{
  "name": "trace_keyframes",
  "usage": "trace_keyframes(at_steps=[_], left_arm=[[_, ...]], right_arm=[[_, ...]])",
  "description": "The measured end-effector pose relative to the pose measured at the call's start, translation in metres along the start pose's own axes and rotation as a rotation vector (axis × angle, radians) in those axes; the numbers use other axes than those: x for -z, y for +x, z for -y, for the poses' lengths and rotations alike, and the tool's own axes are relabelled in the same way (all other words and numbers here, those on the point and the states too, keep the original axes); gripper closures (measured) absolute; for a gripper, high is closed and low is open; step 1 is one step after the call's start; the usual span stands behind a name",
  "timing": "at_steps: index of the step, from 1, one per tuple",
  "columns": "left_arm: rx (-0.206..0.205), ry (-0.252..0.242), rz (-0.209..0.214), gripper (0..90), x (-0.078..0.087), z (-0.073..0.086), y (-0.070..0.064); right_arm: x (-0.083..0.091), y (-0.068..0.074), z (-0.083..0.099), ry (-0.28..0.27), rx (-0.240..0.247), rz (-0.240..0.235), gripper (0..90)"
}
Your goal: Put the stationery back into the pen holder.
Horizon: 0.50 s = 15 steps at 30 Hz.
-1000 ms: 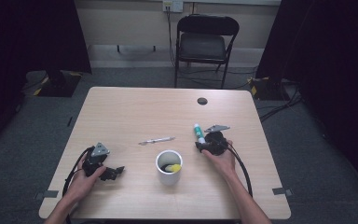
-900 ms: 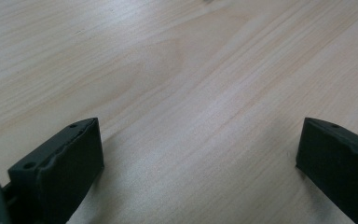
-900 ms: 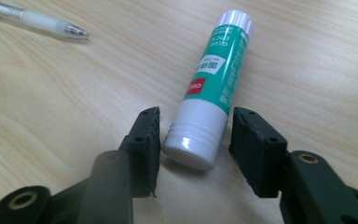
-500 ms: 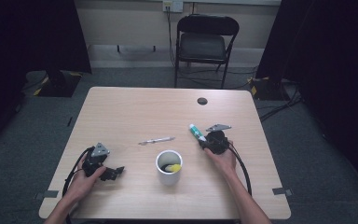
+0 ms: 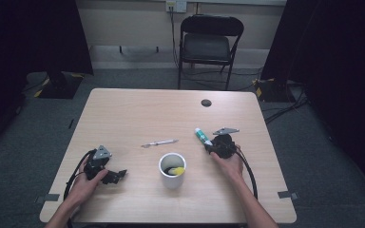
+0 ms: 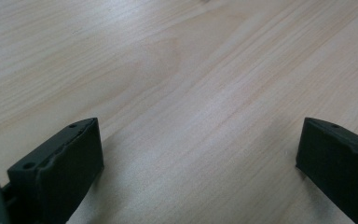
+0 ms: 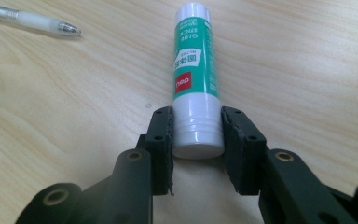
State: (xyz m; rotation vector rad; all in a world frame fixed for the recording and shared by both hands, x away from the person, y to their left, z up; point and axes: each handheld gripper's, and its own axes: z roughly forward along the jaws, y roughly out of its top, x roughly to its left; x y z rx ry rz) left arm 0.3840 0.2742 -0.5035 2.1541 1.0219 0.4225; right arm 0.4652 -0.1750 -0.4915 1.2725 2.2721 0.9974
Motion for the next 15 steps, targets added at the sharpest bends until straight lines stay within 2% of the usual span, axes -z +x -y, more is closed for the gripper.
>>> trace_keyframes(at_steps=[6,9,15], left_arm=[[0.0,0.0,0.0,0.0,0.0,0.0,0.0],[0.0,0.001,0.0,0.0,0.0,0.0,0.0],[0.0,0.001,0.0,0.0,0.0,0.0,0.0]], right_arm=[[0.007,0.001,0.005,0.01,-0.001,-0.001,65.4],[0.01,0.003,0.009,0.006,0.017,0.014,65.4],[0.017,0.0,0.013,0.004,-0.004,0.002,65.5]])
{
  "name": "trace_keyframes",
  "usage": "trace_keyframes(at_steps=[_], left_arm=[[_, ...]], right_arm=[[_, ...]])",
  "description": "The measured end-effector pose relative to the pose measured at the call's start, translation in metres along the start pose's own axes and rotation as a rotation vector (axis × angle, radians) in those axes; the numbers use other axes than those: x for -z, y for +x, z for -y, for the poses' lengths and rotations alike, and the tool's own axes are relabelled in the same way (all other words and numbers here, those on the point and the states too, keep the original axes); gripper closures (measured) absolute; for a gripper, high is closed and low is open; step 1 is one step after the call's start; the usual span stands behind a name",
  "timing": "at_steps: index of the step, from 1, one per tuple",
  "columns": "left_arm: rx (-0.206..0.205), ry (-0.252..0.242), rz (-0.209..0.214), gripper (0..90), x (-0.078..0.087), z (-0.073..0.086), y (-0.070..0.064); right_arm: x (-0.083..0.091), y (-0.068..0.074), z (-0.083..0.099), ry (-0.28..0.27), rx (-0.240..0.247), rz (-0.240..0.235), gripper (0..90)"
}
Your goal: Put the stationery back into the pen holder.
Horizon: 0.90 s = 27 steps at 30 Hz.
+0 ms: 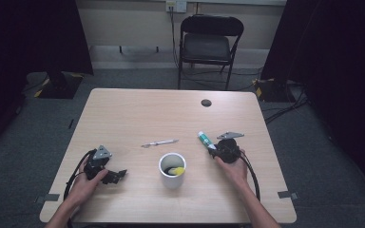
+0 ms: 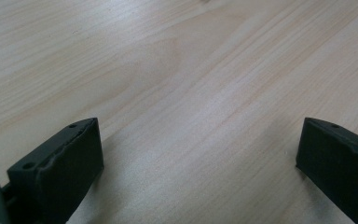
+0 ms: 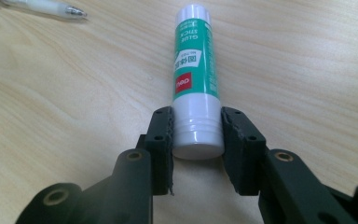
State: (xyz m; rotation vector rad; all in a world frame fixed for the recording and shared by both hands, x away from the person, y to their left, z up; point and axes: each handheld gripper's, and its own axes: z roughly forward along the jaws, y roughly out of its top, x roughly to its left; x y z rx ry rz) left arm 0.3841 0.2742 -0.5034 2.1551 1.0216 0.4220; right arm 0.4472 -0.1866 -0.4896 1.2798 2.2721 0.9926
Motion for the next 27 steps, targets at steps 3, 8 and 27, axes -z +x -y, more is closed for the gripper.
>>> trace_keyframes(at_steps=[3,8,27], left_arm=[[0.0,0.001,0.0,0.0,0.0,0.0,0.0],[0.003,-0.004,0.001,0.0,0.0,0.0,0.0],[0.002,-0.003,0.001,0.0,0.0,0.0,0.0]], right_arm=[[0.004,0.0,0.001,-0.003,0.0,-0.007,65.5],[0.007,0.0,0.002,0.003,0.01,-0.019,65.5],[0.028,0.023,0.032,-0.007,0.092,-0.082,65.2]])
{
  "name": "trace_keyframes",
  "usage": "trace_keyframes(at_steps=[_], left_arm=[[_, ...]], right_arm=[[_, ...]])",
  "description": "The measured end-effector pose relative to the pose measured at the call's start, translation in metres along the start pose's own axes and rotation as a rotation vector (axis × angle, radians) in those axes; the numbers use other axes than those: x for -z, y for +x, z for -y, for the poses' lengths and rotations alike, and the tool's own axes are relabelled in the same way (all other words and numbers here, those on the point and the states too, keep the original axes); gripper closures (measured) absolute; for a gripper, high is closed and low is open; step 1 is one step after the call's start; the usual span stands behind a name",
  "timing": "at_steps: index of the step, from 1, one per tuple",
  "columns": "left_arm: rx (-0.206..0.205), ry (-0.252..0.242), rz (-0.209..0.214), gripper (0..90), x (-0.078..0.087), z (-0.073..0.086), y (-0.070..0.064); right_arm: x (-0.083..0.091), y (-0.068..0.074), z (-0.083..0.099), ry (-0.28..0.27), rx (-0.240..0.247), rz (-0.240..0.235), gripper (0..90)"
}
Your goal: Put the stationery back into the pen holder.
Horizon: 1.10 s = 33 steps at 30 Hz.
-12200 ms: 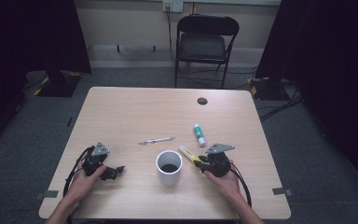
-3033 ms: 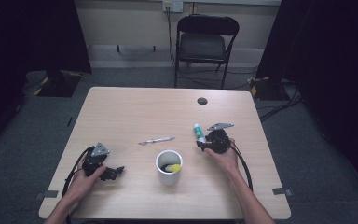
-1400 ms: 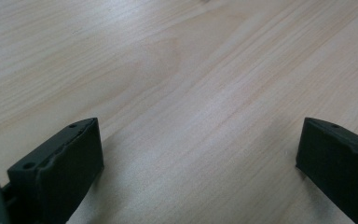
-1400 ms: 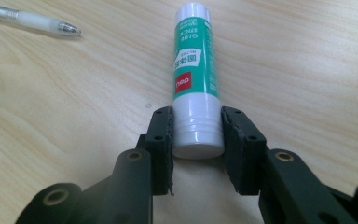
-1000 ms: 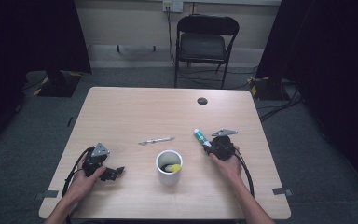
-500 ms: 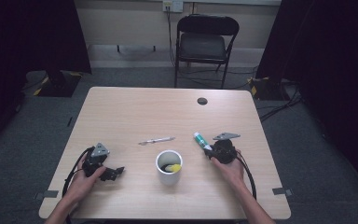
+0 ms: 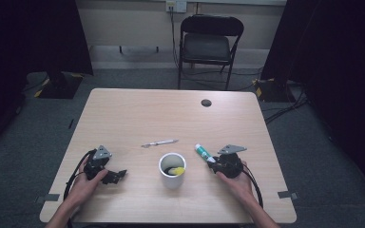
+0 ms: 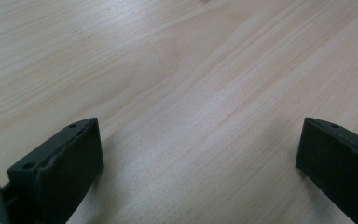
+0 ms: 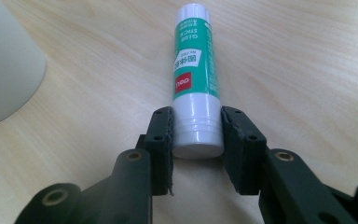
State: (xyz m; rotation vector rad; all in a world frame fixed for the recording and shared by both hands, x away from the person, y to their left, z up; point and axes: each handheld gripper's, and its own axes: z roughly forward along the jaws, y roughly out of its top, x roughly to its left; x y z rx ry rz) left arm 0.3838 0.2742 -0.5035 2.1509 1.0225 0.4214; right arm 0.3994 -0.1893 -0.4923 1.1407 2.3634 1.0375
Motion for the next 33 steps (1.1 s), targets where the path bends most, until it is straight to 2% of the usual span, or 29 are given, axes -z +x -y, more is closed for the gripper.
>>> trace_keyframes(at_steps=[3,5,6,10,17,20,24,26,33], left_arm=[[-0.004,0.005,-0.003,0.0,0.0,0.0,0.0],[-0.005,0.006,-0.008,0.0,-0.001,-0.002,0.001],[0.005,0.003,-0.006,0.0,-0.002,-0.002,0.0],[0.0,0.003,-0.009,0.0,-0.001,-0.002,0.0],[0.001,0.004,-0.005,0.0,-0.002,-0.002,0.0],[0.002,0.004,-0.005,0.0,-0.002,-0.002,0.0],[0.002,0.005,-0.006,0.0,-0.002,-0.002,0.0],[0.0,0.005,-0.006,0.0,-0.002,-0.002,0.001],[0.0,0.004,-0.006,0.0,-0.002,-0.002,0.001]], right_arm=[[0.003,0.005,0.005,-0.016,0.022,0.008,64.9],[0.003,0.008,0.01,-0.049,0.013,0.02,63.9],[0.003,0.008,0.01,-0.052,0.019,0.023,63.9],[0.003,0.01,0.012,-0.062,0.017,0.023,62.3],[0.0,0.01,0.009,-0.061,0.019,0.018,59.6],[-0.004,0.013,0.006,-0.062,0.029,0.006,63.7],[-0.005,0.017,0.002,-0.044,0.012,0.012,65.2],[-0.006,0.017,0.0,-0.04,-0.015,-0.007,65.2],[-0.001,0.024,-0.005,-0.058,-0.006,-0.046,65.1]])
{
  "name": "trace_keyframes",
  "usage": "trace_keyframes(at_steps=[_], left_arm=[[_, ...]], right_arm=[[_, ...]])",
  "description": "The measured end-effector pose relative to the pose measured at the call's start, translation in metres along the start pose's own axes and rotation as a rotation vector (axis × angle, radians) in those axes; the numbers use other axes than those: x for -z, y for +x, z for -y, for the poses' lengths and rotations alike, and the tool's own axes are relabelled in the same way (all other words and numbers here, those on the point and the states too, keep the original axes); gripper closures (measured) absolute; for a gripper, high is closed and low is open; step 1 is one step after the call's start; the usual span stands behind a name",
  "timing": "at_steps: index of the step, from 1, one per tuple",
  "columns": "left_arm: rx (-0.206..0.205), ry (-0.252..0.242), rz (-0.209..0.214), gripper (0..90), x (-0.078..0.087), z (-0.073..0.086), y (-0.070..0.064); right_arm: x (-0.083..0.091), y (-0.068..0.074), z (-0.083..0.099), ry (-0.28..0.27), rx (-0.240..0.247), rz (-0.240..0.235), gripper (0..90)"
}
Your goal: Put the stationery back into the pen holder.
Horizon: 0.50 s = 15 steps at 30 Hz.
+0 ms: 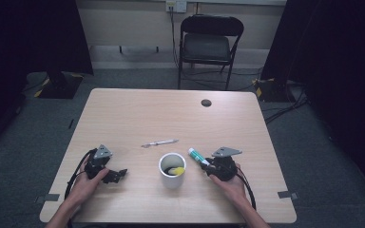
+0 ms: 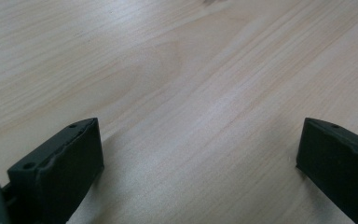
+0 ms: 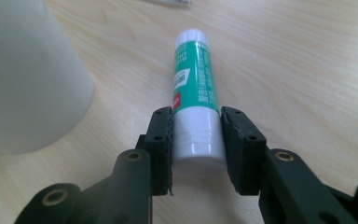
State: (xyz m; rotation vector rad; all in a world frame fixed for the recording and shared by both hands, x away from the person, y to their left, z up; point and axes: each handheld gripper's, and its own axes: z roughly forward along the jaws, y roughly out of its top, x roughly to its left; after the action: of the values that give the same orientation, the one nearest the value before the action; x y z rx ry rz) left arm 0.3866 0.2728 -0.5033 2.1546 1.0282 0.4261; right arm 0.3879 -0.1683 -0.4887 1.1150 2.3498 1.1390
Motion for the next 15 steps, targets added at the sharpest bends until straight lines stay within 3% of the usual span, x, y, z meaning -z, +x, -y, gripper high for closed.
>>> trace_keyframes(at_steps=[5,15], left_arm=[[0.001,0.0,-0.001,0.0,0.0,0.0,0.0],[-0.008,0.001,-0.005,0.2,0.001,0.0,0.0]], right_arm=[[0.01,-0.001,-0.005,-0.045,-0.031,-0.01,65.1],[0.024,-0.003,-0.007,-0.089,-0.047,-0.021,65.2]])
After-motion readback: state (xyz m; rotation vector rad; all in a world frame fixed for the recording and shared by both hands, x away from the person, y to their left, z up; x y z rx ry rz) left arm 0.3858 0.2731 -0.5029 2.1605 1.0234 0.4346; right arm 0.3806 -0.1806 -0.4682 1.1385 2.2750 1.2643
